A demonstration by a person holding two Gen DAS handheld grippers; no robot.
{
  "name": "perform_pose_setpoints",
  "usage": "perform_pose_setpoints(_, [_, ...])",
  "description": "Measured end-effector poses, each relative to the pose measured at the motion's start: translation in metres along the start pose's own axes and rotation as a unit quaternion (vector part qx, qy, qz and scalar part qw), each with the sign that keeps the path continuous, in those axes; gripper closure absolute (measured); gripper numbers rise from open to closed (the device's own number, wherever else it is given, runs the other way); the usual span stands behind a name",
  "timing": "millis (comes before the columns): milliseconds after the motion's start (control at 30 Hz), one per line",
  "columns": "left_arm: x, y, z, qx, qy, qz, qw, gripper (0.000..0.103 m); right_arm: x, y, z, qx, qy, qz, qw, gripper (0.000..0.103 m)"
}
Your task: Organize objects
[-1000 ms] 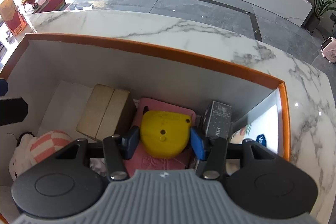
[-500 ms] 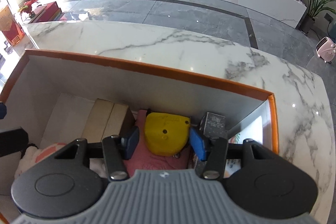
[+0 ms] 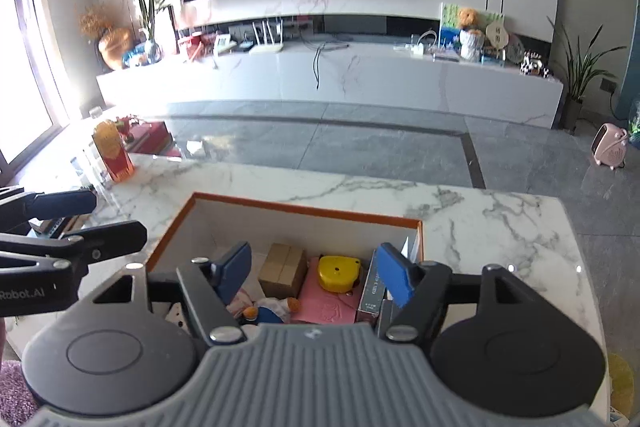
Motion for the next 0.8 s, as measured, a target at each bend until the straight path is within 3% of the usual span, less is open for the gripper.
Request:
perform_pose_setpoints(167, [0.017,-0.033,0.006,-0.061,0.012,0.048,0.9969,0.006,0.023,-0.058,-0.011,0.030,-0.007,0.074,0.997,0.024])
perform_pose_setpoints(367, [0.049,-0.063,0.007,-0.072,-0.034,0.091,0.9926,0.006,0.071,-0.100,-0.019,0.041,0.031,0.124,0.991,0.022])
perform_pose_setpoints(500, [0.068,-0.077,0.007,-0.070,-0.046,0.112,0.9902,0.006,0.098,-0.109,-0.021,0.060,0.050,0.123,0.989,0.022])
perform_pose_setpoints(800, [0.114,-0.054,0.024,-0.066,-0.048,0.052,0.9953,0.006,0.143,-0.099,-0.028,0.073,0.030,0.122,0.989,0.014])
Point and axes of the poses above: each gripper's, at about its wrist camera, not at the fingertips, and y roughly the way its jaws point, z to its right, x to its underside, the point moved 10 cm from there along y, roughly the way its jaws point, and after that the axes turned 2 degrees about -y, right-handed, at the moved point
